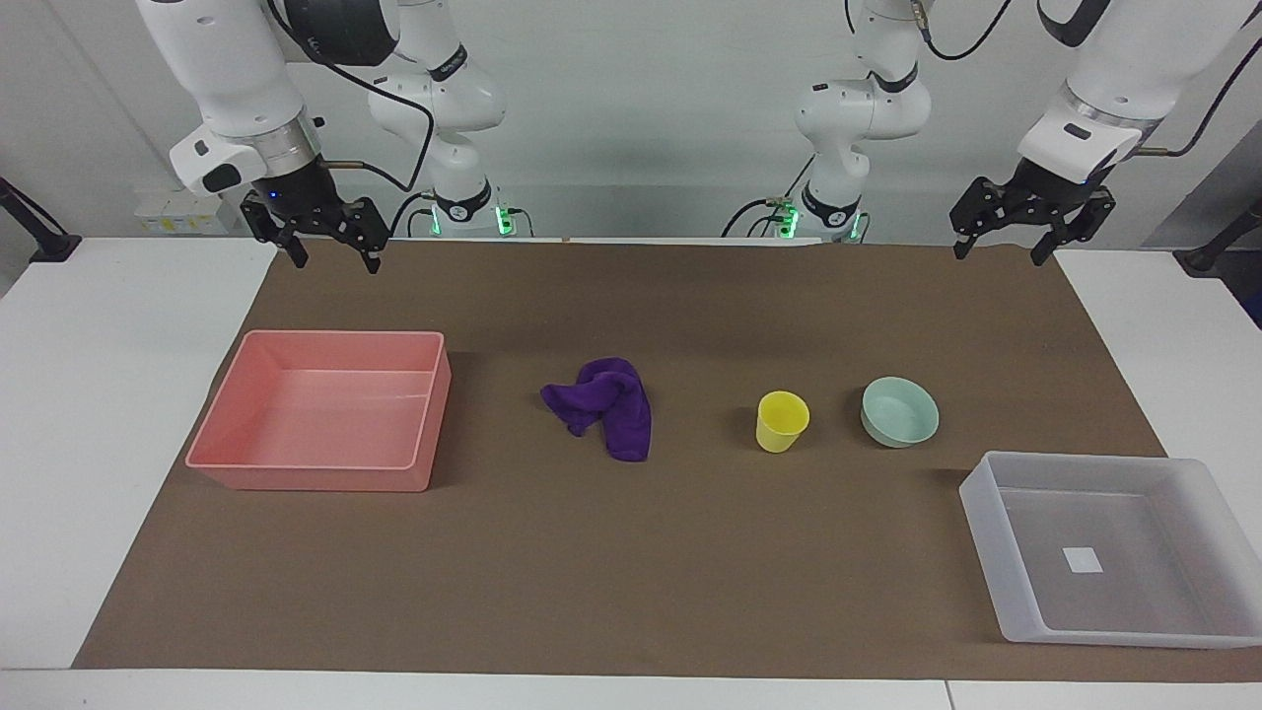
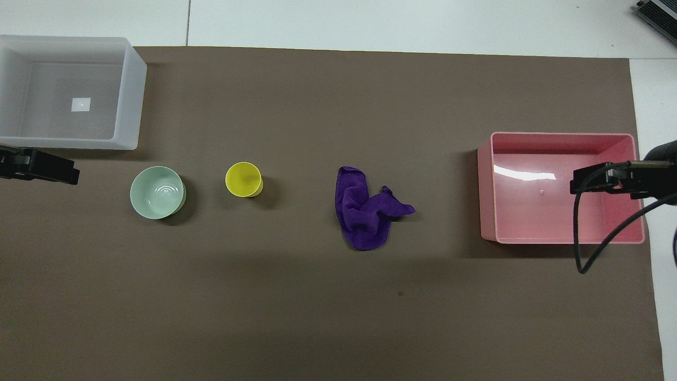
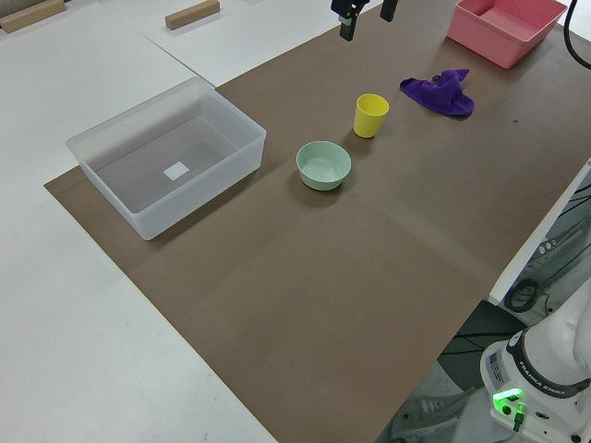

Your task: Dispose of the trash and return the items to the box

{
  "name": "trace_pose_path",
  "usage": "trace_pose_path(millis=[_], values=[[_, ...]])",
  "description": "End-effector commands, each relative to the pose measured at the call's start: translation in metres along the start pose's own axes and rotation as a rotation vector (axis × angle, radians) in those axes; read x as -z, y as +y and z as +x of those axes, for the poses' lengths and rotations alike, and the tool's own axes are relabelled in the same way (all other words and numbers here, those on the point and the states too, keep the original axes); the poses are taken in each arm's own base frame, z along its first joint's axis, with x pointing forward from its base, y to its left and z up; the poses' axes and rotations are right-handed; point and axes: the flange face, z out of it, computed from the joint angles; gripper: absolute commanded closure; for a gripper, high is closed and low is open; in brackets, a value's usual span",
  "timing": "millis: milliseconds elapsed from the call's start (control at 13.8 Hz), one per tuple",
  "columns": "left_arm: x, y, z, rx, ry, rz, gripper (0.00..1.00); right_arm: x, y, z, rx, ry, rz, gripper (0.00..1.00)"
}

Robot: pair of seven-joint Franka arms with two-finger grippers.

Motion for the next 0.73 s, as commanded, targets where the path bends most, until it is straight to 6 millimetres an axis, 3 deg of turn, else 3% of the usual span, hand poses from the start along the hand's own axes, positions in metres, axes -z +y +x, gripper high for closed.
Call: trace_pose_path(millis=[0,653], values=[[0.003,-0.001,0.0,0.004,0.024,-0.011,0.0,0.001,0.003,-0.006,0.008,-0.012,0.019,0.0],[-0.012,0.005,-0.008,0.008,-0.01,-0.012,0.0,0.001,0.003,-0.006,0.008,-0.013,0.017,0.0]])
